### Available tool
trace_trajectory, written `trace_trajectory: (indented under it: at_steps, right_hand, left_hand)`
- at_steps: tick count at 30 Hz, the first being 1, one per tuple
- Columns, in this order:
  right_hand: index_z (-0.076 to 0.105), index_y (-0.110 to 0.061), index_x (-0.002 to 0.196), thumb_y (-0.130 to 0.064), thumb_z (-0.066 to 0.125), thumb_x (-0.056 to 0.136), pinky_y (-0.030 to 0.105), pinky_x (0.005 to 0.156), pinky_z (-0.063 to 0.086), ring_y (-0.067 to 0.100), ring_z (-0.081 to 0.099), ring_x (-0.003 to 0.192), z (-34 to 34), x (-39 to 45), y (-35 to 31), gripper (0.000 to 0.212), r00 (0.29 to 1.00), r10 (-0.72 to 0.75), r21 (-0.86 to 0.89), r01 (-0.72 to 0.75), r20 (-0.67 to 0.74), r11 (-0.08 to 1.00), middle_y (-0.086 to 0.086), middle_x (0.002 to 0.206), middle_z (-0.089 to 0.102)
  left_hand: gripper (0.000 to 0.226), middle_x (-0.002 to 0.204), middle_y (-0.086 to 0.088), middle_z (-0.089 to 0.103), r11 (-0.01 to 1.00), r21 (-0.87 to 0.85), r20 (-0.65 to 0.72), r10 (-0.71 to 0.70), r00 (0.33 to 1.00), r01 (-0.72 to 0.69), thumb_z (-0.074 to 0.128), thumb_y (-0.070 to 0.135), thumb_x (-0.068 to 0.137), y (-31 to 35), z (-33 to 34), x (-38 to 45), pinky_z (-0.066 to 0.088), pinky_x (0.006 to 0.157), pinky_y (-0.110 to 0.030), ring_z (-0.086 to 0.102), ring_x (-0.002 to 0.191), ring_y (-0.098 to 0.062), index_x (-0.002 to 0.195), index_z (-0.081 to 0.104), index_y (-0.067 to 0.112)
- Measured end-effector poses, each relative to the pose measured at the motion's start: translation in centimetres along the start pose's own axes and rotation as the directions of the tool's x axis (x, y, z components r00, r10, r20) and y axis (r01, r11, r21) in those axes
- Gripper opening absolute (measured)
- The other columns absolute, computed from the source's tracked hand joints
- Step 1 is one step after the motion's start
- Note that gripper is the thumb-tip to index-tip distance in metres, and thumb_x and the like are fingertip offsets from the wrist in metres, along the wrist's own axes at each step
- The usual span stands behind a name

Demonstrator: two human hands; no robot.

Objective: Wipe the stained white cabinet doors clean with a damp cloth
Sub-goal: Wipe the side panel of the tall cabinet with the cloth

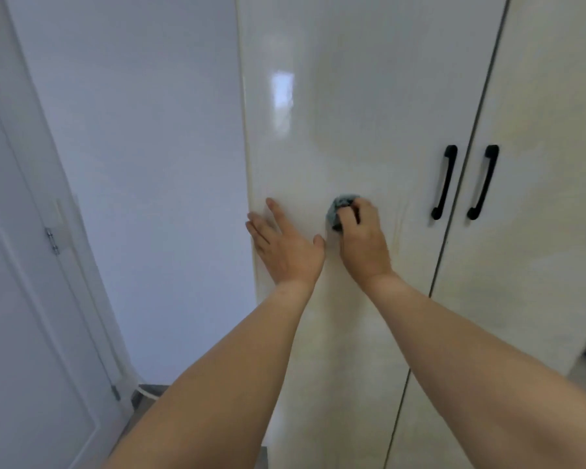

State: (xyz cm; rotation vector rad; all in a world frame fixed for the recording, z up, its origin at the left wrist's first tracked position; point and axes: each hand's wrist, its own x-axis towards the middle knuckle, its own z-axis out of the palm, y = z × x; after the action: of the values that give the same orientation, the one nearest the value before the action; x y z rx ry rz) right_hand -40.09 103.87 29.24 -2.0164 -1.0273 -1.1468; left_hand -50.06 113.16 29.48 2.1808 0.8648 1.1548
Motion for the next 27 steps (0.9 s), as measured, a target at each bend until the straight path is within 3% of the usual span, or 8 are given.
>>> trace_trajectory:
  at_steps: [2, 4, 7, 9, 11, 17, 23, 27]
  right_hand:
    - [0.057, -0.004, 0.113, 0.002, 0.058, 0.087, 0.042, 0.075, 0.056, 0.032, 0.050, 0.104, -0.3, -3.4, 2.2, 0.027, 0.954, -0.238, -0.034, 0.248, 0.181, 0.968, 0.015, 0.119, 0.049]
    - [0.056, -0.004, 0.111, 0.003, 0.057, 0.086, 0.046, 0.065, 0.056, 0.032, 0.051, 0.097, -1.8, -2.9, 4.7, 0.026, 0.921, -0.309, -0.046, 0.328, 0.239, 0.943, 0.015, 0.115, 0.050]
    - [0.056, -0.003, 0.115, -0.001, 0.056, 0.090, 0.037, 0.078, 0.053, 0.027, 0.052, 0.099, -4.4, 2.0, 6.0, 0.025, 0.996, -0.071, -0.064, 0.068, -0.059, 0.996, 0.016, 0.117, 0.050]
    - [0.054, -0.007, 0.121, -0.009, 0.052, 0.095, 0.028, 0.083, 0.043, 0.013, 0.044, 0.100, -5.0, 4.6, 6.4, 0.026, 0.951, 0.196, 0.020, -0.197, -0.241, 0.980, 0.010, 0.121, 0.048]
    - [0.055, -0.009, 0.121, -0.011, 0.049, 0.097, 0.028, 0.083, 0.042, 0.016, 0.046, 0.102, -4.3, 3.7, 6.4, 0.026, 0.918, 0.292, 0.016, -0.299, -0.268, 0.954, 0.008, 0.122, 0.048]
    - [0.060, 0.006, 0.103, 0.011, 0.062, 0.078, 0.045, 0.062, 0.056, 0.037, 0.058, 0.084, -2.1, -7.3, 6.8, 0.026, 0.991, 0.135, -0.065, -0.135, -0.008, 0.989, 0.022, 0.108, 0.056]
    - [0.055, -0.002, 0.111, -0.001, 0.048, 0.094, 0.031, 0.077, 0.045, 0.022, 0.047, 0.093, -4.8, 0.4, 7.0, 0.018, 0.947, 0.260, 0.058, -0.254, -0.188, 0.966, 0.010, 0.113, 0.048]
    - [0.058, -0.001, 0.108, 0.002, 0.049, 0.092, 0.040, 0.077, 0.053, 0.029, 0.052, 0.100, -3.4, -5.3, 8.8, 0.017, 0.998, 0.070, -0.096, -0.069, 0.006, 0.993, 0.015, 0.115, 0.052]
  left_hand:
    - [0.120, 0.162, -0.028, -0.009, 0.998, 0.049, -0.004, 0.049, 0.999, -0.049, 0.071, 0.060, 0.076, 0.7, 1.0, -0.3, 0.014, 0.123, -0.051, -0.009, 0.151, -0.043, 0.157, -0.010, 0.024]
    - [0.126, 0.160, -0.029, -0.016, 0.994, 0.079, 0.018, 0.078, 0.997, -0.079, 0.072, 0.068, 0.072, 1.0, 1.6, -0.2, 0.014, 0.122, -0.053, -0.015, 0.149, -0.045, 0.156, -0.015, 0.029]
    - [0.136, 0.157, -0.033, -0.020, 0.994, 0.095, 0.028, 0.054, 0.998, -0.057, 0.073, 0.074, 0.065, 1.7, 2.5, -0.1, 0.011, 0.122, -0.054, -0.019, 0.147, -0.047, 0.155, -0.017, 0.027]
    - [0.142, 0.156, -0.036, -0.020, 0.993, 0.112, 0.011, 0.027, 1.000, -0.029, 0.072, 0.079, 0.060, 2.0, 2.8, 0.0, 0.009, 0.123, -0.054, -0.018, 0.147, -0.049, 0.155, -0.018, 0.025]
    - [0.145, 0.155, -0.037, -0.020, 0.993, 0.117, -0.001, 0.014, 1.000, -0.014, 0.071, 0.082, 0.057, 2.2, 3.0, 0.0, 0.009, 0.122, -0.055, -0.018, 0.147, -0.049, 0.155, -0.019, 0.024]
    - [0.147, 0.155, -0.038, -0.021, 0.992, 0.123, 0.001, 0.015, 1.000, -0.015, 0.074, 0.080, 0.057, 2.3, 3.1, 0.0, 0.011, 0.121, -0.057, -0.018, 0.146, -0.050, 0.155, -0.019, 0.022]
    - [0.146, 0.155, -0.036, -0.021, 0.994, 0.109, -0.019, 0.006, 1.000, -0.004, 0.076, 0.076, 0.058, 2.4, 3.2, -0.2, 0.011, 0.122, -0.055, -0.018, 0.147, -0.049, 0.156, -0.019, 0.022]
    - [0.143, 0.157, -0.035, -0.020, 0.992, 0.118, -0.027, 0.038, 0.999, -0.034, 0.075, 0.075, 0.061, 3.3, 3.9, -0.9, 0.006, 0.122, -0.054, -0.017, 0.148, -0.047, 0.156, -0.018, 0.023]
